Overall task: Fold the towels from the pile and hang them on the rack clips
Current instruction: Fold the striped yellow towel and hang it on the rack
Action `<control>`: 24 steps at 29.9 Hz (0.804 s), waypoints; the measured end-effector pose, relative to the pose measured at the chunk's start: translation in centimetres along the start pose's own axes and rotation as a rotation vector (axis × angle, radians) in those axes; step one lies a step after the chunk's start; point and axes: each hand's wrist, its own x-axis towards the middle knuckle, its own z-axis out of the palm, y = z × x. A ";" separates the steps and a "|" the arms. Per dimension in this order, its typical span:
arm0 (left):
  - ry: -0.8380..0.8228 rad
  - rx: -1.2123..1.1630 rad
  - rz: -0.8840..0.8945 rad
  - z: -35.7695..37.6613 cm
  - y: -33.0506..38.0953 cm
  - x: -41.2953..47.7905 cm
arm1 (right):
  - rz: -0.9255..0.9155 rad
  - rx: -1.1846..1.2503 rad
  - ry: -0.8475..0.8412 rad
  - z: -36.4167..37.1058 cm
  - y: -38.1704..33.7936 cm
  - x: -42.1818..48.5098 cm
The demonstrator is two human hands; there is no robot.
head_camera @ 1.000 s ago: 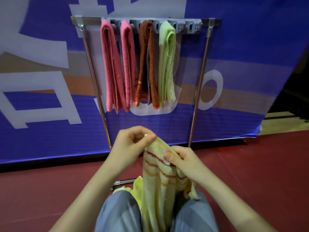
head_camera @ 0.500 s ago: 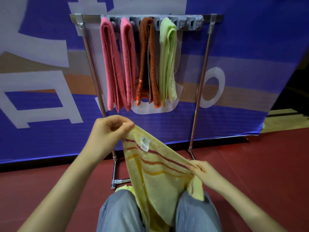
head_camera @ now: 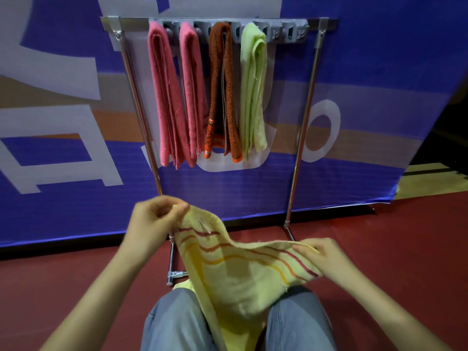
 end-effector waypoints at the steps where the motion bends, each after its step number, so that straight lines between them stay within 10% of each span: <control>1: -0.010 0.004 -0.020 0.8 -0.5 -0.6 | 0.000 0.040 -0.002 0.4 -0.9 0.2; 24: -0.040 -0.170 -0.152 8.4 -2.5 -7.7 | 0.458 0.717 -0.414 3.6 -9.1 -0.5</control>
